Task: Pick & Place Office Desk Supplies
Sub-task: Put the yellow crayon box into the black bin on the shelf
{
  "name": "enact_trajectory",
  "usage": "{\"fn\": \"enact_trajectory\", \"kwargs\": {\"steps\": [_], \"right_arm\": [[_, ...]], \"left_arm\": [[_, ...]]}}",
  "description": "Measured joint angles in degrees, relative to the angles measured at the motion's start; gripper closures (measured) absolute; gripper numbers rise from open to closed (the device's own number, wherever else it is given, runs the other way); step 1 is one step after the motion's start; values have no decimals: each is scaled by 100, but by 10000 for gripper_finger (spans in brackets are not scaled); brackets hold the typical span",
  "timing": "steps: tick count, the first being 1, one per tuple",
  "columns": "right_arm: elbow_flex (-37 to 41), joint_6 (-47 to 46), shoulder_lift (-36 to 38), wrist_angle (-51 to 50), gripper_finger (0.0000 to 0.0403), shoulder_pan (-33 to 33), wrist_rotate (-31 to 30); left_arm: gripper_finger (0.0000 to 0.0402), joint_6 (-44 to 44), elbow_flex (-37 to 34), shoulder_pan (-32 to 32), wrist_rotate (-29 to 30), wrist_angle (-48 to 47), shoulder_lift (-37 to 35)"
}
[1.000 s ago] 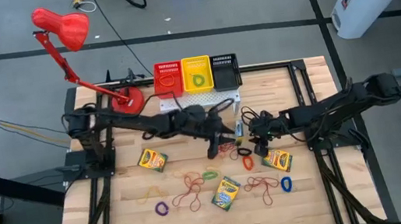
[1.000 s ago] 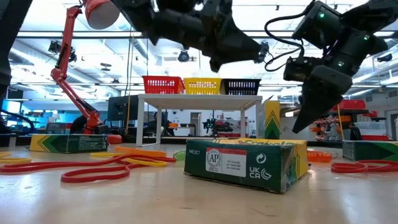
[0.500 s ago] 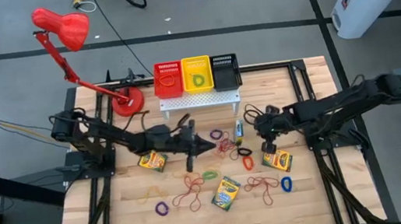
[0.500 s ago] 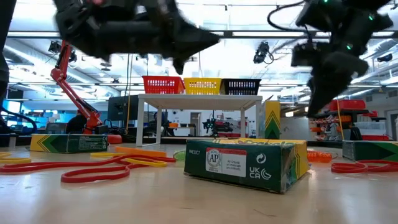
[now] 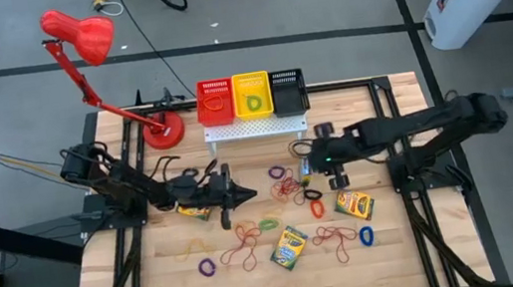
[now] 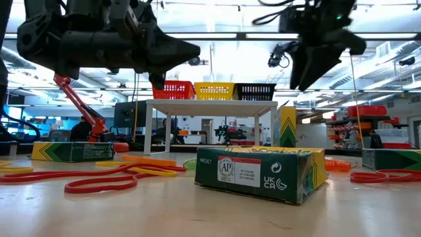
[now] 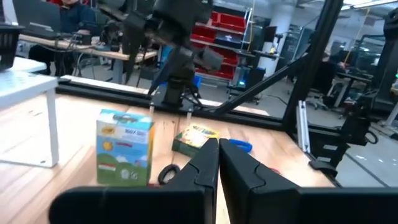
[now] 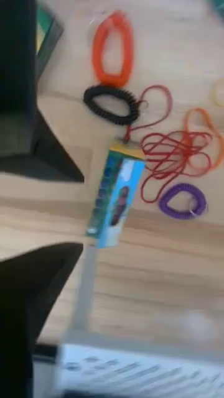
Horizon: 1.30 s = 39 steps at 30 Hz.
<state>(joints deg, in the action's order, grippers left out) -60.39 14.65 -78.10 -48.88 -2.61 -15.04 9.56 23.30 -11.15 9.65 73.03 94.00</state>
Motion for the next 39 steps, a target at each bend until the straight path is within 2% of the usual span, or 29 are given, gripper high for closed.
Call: {"fn": "enact_trajectory", "kwargs": {"steps": [6,9,12,17,23,29,39], "right_arm": [[-451,1566,-713,-199,133,-4,-57],[-515,2123,-910,-307,114,-4,-120],[-532,2504,-1064,-380,114,-4,-236],[-530,3142,-1253,-259,129,-129,-626],[-529,3449,-1387,74,146,-234,-419],[-528,3034,-1519,-43,183,-223,-234],[-528,2278,-1550,-319,279,-225,-52]], "left_arm": [[383,-74,4,-16,-24,15,0],[383,-79,3,-14,-13,-31,0],[383,-92,3,-16,-26,-47,0],[383,-148,3,-14,-20,-44,0],[383,-153,3,-14,-2,-44,2],[383,-144,5,-14,-7,-11,2],[383,-76,12,-14,-70,164,7]]}}
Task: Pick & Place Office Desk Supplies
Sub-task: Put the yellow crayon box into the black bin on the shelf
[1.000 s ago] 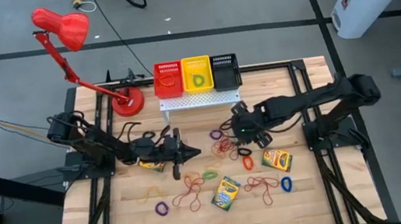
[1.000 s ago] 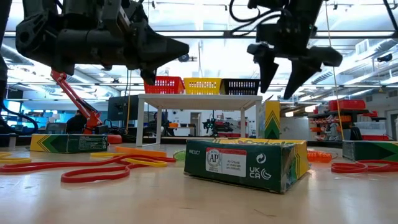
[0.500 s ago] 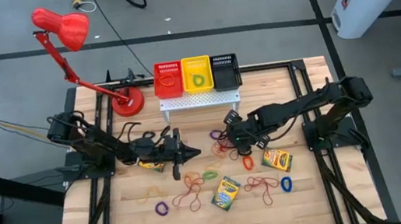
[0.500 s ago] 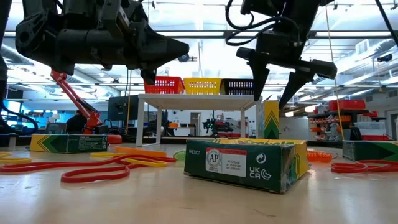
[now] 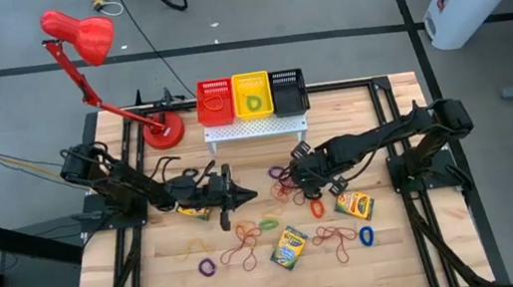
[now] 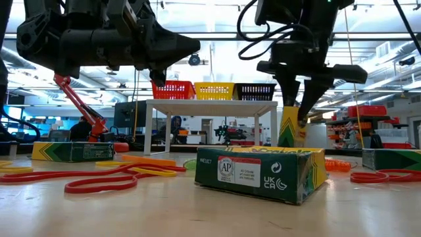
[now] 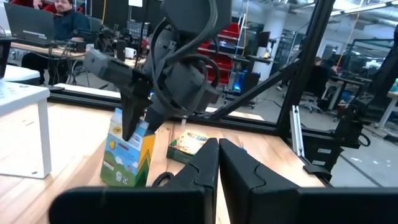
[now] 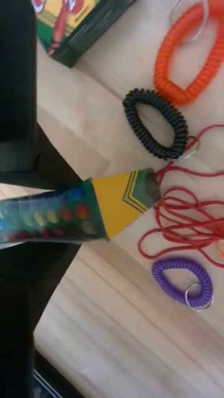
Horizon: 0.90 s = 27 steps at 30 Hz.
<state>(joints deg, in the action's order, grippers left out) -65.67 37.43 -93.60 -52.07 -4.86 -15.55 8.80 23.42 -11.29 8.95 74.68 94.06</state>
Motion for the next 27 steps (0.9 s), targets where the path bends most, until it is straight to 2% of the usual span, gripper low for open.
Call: {"fn": "enact_trajectory", "kwargs": {"steps": [5,13,19,23,27], "right_arm": [[-197,-625,9,-147,298,0,115],[-645,-1946,11,-893,295,383,960],[-1669,-2220,13,-1870,294,571,978],[-2433,-2445,27,-2137,294,742,976],[-2460,-2656,31,-2332,294,764,989]], "left_arm": [[383,40,0,0,0,2,0],[383,78,0,0,-4,0,0],[383,76,0,0,-4,4,0],[383,74,0,4,-2,3,0],[383,70,-2,4,-2,-24,0]]}}
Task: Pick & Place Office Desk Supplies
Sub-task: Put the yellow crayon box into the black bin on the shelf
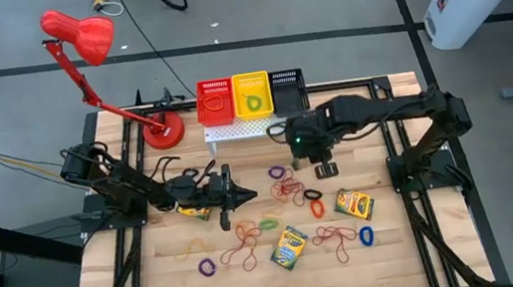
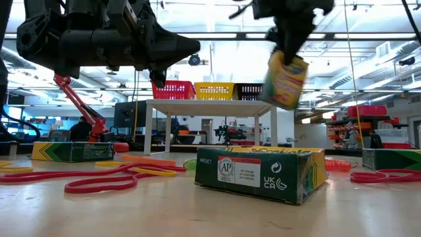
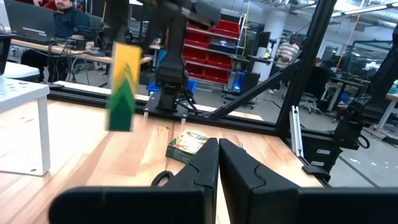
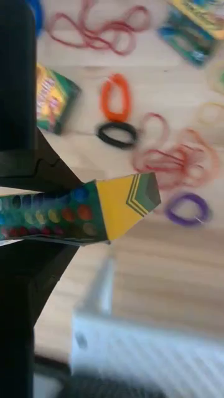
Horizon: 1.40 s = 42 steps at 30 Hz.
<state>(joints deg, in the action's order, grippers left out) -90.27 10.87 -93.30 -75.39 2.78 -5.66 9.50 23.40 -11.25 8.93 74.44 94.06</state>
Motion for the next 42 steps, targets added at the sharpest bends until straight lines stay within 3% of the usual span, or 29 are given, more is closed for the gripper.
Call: {"fn": "enact_trajectory", "kwargs": {"steps": [12,27,42], "right_arm": [[2094,-363,-15,1194,294,192,29],[2349,-501,-4,1865,291,399,-131],[2360,-612,164,1873,148,396,-423]], "left_arm": [[383,-4,0,0,4,-55,0],[383,13,0,0,4,-72,0],[383,17,-2,0,2,-101,0]]}}
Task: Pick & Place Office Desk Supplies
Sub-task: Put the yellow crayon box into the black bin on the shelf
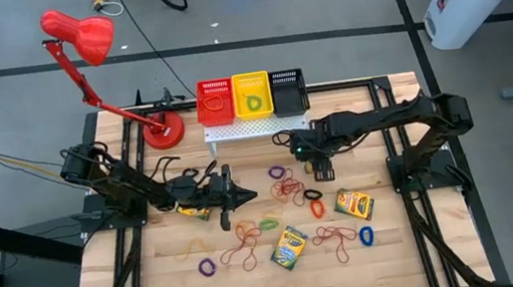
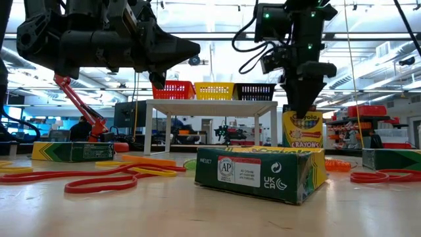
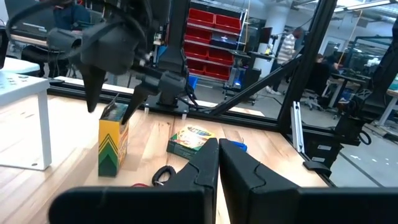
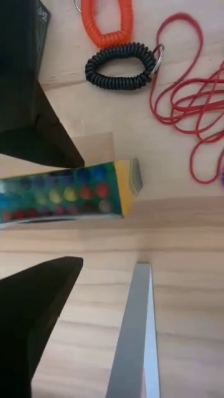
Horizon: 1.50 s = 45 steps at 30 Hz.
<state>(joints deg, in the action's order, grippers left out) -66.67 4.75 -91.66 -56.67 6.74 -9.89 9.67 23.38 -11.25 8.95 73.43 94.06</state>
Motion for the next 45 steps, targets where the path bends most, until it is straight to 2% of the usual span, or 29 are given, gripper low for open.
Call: {"fn": "enact_trajectory", "kwargs": {"steps": [4,8,13,17,25,31,34,38,45], "right_arm": [[0,-44,343,-36,126,0,-19],[62,-327,780,-8,121,-2,-55],[772,-553,1573,270,134,-145,-396],[1465,-901,2370,718,163,-345,-653],[2431,-1121,3881,2325,256,-450,-553],[3258,-1119,4433,3530,347,-450,-597],[3669,-1063,4489,4240,391,-450,-753],[3890,-1082,4484,4851,384,-448,-767],[3853,-1703,4483,4927,373,-448,-837]], "left_arm": [[383,0,0,-2,-2,4,0],[383,3,0,-2,-113,4,0],[383,66,0,-4,-180,39,0],[383,464,-2,32,74,20,0],[386,142,-23,233,174,-307,-295],[393,-94,-671,234,904,-143,-1011],[392,78,-1041,235,950,19,-1373],[385,69,-1345,229,947,10,-1670],[385,-327,-1418,236,967,17,-1781]]}}
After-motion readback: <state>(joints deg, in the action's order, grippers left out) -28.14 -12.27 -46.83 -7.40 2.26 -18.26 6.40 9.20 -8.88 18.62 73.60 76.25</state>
